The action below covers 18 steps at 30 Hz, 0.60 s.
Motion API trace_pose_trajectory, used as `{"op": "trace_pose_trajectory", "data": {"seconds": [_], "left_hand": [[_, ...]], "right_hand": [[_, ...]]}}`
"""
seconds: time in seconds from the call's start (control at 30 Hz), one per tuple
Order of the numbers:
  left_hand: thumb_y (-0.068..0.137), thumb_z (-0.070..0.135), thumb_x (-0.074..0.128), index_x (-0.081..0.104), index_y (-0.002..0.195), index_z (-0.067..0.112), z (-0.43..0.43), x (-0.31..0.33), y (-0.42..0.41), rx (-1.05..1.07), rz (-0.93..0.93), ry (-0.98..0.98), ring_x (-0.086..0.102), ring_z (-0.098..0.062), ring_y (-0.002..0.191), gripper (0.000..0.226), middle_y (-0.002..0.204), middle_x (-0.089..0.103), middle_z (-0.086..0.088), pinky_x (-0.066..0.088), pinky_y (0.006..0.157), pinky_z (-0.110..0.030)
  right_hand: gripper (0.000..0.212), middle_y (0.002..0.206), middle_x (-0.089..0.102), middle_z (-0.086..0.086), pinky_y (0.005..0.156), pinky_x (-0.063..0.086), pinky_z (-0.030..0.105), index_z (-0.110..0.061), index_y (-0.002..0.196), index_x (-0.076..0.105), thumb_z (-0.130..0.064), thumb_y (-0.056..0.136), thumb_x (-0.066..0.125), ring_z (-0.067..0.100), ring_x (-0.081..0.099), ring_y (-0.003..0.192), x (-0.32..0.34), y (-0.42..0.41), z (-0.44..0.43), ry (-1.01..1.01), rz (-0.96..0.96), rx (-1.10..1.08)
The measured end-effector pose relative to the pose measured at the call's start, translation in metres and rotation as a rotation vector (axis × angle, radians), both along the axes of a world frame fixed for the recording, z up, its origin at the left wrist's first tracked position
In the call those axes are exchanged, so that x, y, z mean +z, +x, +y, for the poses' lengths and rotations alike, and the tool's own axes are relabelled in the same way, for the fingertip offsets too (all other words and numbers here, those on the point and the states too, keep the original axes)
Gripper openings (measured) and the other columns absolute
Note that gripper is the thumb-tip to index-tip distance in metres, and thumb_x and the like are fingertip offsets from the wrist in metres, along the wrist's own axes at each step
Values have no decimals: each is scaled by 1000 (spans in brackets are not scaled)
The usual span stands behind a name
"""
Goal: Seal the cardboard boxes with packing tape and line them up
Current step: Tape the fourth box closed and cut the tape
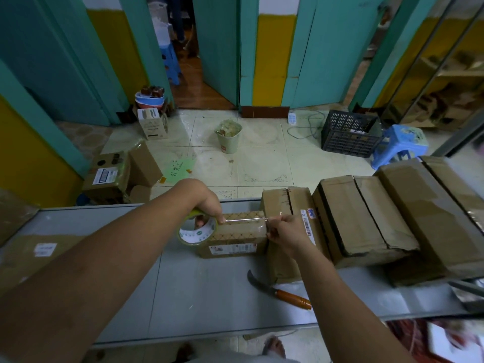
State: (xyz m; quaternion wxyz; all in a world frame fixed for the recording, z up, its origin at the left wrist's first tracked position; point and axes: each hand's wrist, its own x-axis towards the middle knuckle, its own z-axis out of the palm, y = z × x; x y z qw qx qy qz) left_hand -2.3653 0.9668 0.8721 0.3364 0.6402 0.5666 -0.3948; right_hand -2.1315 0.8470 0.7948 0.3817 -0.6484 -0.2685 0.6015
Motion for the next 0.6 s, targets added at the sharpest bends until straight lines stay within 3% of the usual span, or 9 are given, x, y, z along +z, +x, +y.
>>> {"op": "trace_pose_trajectory", "data": {"seconds": [0.17,0.37,0.6], "left_hand": [[97,64,61,77,89,17,-1,-1,3,-11,10,21,57,-17,62,50,68,70,2,47,74,-34],[101,57,60,71,84,14,-4,-1,10,-15,8,27,59,-14,55,47,59,68,2,46,70,-33],[102,51,61,68,80,14,-6,4,13,-15,12,9,57,-10,37,43,54,66,3,44,63,-32]], "right_hand": [[18,106,73,17,79,62,30,2,102,70,-16,101,67,28,73,97,-4,-3,-2,17,-126,-1],[19,81,78,0,63,57,23,-16,91,78,-29,101,69,12,75,70,-4,-4,-6,93,-401,54],[26,81,76,7,62,58,26,-10,92,75,-33,101,68,17,73,70,-4,-3,-5,93,-561,136]]}}
